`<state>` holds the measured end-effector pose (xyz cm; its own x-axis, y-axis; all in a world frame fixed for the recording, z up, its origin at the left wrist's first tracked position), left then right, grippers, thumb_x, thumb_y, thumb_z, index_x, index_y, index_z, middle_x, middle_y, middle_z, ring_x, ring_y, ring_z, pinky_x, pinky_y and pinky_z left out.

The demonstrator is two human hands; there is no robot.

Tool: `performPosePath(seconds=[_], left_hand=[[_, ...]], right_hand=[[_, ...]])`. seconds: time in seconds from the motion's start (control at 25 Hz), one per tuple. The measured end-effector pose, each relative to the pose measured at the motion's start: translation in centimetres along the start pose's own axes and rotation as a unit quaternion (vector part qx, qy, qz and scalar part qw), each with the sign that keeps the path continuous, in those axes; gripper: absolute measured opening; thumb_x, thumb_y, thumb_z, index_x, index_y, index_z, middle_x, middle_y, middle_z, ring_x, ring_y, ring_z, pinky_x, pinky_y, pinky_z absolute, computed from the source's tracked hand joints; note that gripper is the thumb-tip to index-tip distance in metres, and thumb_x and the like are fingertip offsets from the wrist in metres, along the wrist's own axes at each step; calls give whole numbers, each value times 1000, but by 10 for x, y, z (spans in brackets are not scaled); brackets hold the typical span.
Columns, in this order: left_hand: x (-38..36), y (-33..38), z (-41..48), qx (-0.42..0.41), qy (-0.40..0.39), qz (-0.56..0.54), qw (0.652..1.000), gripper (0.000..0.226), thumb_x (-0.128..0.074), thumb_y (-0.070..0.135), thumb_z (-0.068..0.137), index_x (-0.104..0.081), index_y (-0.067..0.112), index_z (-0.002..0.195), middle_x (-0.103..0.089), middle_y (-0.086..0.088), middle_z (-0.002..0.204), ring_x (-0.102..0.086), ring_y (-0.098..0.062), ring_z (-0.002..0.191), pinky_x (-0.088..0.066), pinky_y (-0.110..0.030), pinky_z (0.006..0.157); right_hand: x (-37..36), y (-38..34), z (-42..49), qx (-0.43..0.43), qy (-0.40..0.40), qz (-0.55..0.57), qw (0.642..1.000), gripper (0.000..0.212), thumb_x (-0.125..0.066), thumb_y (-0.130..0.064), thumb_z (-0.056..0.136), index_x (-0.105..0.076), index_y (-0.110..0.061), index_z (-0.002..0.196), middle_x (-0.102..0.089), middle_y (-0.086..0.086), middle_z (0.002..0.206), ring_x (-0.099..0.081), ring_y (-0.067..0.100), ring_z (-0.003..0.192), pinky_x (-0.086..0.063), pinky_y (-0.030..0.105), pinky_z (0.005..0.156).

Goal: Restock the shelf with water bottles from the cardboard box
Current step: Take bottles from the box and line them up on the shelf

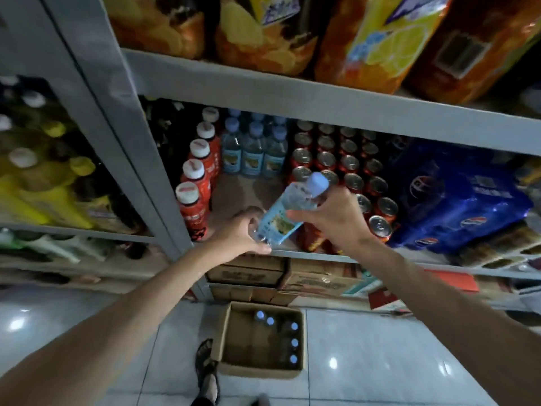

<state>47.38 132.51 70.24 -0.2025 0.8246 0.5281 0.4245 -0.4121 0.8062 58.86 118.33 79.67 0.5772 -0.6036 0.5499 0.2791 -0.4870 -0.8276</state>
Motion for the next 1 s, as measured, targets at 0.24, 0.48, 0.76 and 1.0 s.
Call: performPosePath(seconds=[0.24, 0.48, 0.76, 1.0], left_hand=[[-8, -77, 41, 59, -38, 353, 933, 92, -67, 57, 77, -27, 14, 148, -24, -24, 151, -27, -41, 138, -24, -46, 116], [-6, -90, 55, 20, -56, 358, 932, 88, -71, 54, 75, -35, 11, 143, -40, -30, 143, -51, -36, 125, -41, -38, 107], [-5, -92, 65, 1, -32, 380, 924, 77, -70, 56, 74, -46, 13, 133, -54, -25, 128, -57, -35, 113, -49, -40, 98], [-4, -88, 66, -8, -17, 409, 912, 70, -70, 58, 73, -51, 12, 123, -52, -25, 123, -54, -37, 111, -46, -39, 96]], right_hand=[[-66, -35, 98, 89, -4, -94, 992, 32, -88, -24, 64, -70, -14, 89, -73, -3, 91, -65, -6, 75, -52, 9, 65], [-130, -24, 161, 89, 15, -224, 970, 54, -81, -49, 58, -64, -20, 100, -70, 1, 101, -66, 21, 91, -55, 36, 75], [-165, -22, 183, 108, 21, -154, 982, 50, -82, -41, 62, -63, -13, 98, -70, 3, 102, -65, 22, 91, -54, 35, 70], [-175, -18, 175, 173, 54, -140, 973, 76, -84, -15, 68, -45, -7, 133, -67, 12, 118, -66, 28, 104, -57, 38, 84]])
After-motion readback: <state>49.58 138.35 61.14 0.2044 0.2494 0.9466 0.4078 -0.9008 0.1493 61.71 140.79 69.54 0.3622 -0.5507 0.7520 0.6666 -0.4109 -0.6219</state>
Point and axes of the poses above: each hand's wrist, its own z-axis towards the middle knuckle, its own x-axis out of the back of the hand, y = z × x, the point moved 6 cm from there along z, towards the middle knuckle
